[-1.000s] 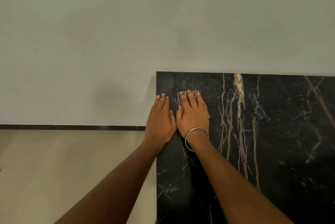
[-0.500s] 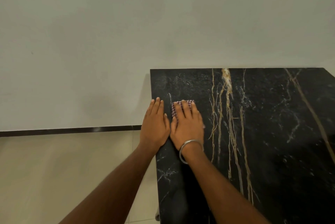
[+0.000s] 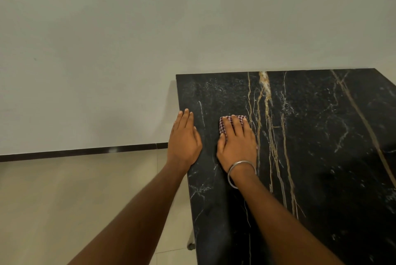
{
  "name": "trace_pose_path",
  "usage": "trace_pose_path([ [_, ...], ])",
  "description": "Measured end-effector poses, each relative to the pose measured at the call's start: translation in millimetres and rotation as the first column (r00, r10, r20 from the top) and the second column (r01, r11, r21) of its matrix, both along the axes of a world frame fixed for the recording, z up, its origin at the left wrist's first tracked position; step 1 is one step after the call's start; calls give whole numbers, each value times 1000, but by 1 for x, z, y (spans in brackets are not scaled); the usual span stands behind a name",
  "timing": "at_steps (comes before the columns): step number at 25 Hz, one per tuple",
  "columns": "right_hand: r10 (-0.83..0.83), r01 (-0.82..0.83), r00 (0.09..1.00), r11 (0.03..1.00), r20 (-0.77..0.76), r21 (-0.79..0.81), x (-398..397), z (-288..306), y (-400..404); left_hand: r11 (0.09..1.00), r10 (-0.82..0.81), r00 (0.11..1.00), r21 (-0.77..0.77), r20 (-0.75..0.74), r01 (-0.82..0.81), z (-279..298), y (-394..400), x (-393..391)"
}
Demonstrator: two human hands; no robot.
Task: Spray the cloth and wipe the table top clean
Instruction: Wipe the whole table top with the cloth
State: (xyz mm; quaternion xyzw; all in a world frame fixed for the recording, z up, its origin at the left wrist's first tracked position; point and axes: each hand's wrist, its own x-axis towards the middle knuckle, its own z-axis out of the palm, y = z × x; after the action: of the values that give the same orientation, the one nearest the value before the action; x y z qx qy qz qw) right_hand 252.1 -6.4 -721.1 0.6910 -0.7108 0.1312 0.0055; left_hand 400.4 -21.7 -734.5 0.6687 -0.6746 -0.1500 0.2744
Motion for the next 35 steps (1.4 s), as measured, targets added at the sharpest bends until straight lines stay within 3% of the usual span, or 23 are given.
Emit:
trace_pose_path([
  [6,126,-126,992,992,23,6,3,-1,20,1000,-12,999,5,32,12,1,5,2],
  [13,-1,1,999,1000,36,4,-12,1,42,999,-5,998,32,61,3,3,37,-6],
  [19,174,-174,984,985,25,-3,-1,4,88,999,-6,996,50,86,2,7,61,-11],
  [25,5,-4,1000,1000,24,-19,-32,0,93,999,-10,996,53,86,5,5,89,-11],
  [32,202,-203,978,979,43,20,-3,3,128,999,2,994,52,114,-8,5,109,-18],
  [35,114,-114,993,993,19,30,-31,1,125,999,12,993,52,113,-18,5,119,-18],
])
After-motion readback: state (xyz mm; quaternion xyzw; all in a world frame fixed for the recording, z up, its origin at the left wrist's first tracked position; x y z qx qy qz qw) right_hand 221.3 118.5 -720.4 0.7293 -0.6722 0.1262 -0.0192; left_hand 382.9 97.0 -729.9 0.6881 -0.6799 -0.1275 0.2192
